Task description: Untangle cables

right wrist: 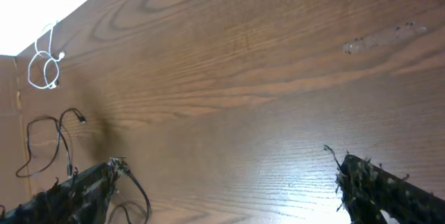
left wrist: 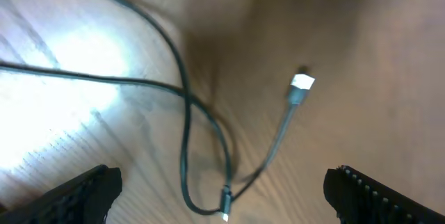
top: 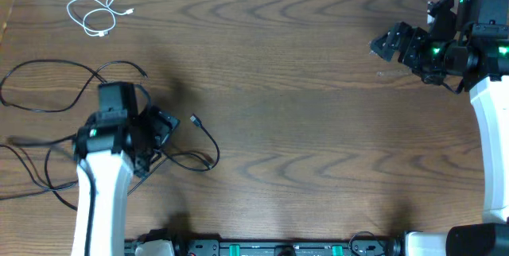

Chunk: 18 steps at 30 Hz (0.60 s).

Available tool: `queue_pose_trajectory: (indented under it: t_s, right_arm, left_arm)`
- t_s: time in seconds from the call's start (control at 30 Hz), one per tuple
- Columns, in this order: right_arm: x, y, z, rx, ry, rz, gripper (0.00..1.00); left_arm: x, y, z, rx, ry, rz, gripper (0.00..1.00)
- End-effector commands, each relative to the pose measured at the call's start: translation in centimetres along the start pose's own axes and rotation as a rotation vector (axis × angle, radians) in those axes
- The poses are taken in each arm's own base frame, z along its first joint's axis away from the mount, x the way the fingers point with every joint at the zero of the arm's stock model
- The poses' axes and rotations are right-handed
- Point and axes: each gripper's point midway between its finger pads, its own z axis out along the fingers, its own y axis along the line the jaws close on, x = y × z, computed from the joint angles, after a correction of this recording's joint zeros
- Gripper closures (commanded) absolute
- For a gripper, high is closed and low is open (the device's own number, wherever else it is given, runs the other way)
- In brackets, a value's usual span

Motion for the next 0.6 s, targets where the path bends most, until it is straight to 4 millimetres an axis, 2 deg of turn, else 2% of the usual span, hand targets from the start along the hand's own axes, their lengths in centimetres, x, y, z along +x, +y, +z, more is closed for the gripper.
queue_pose_trajectory:
  t_s: [0.0, 0.13, 0.23, 0.4, 0.57]
  right_arm:
    - [0.0, 0.8, 0.0, -0.033, -0.002, -0.024, 0.01]
    - [0.0, 1.5, -0.7, -0.059, -0.018, -0.048, 0.01]
    - [0.1, 1.9, -1.6, -0.065, -0.035, -0.066, 0.01]
    - [1.2, 2.3, -3.7, -0.062, -0.052, -0.115, 0.04]
    - [3.4, 1.3, -6.7, 0.026, -0.06, -0.159, 0.11]
  left_arm:
    - [-0.6, -1.0, -3.3, 0.109, -0.107, 0.044, 0.01]
    - [-1.8, -1.5, -5.9, 0.187, -0.232, 0.048, 0.0]
    - [-1.9, -1.6, -6.9, 0.218, -0.264, 0.049, 0.0]
    - [-1.8, -1.6, -7.2, 0.227, -0.272, 0.05, 0.0]
    - [-1.8, -1.6, -7.0, 0.221, -0.266, 0.049, 0.0]
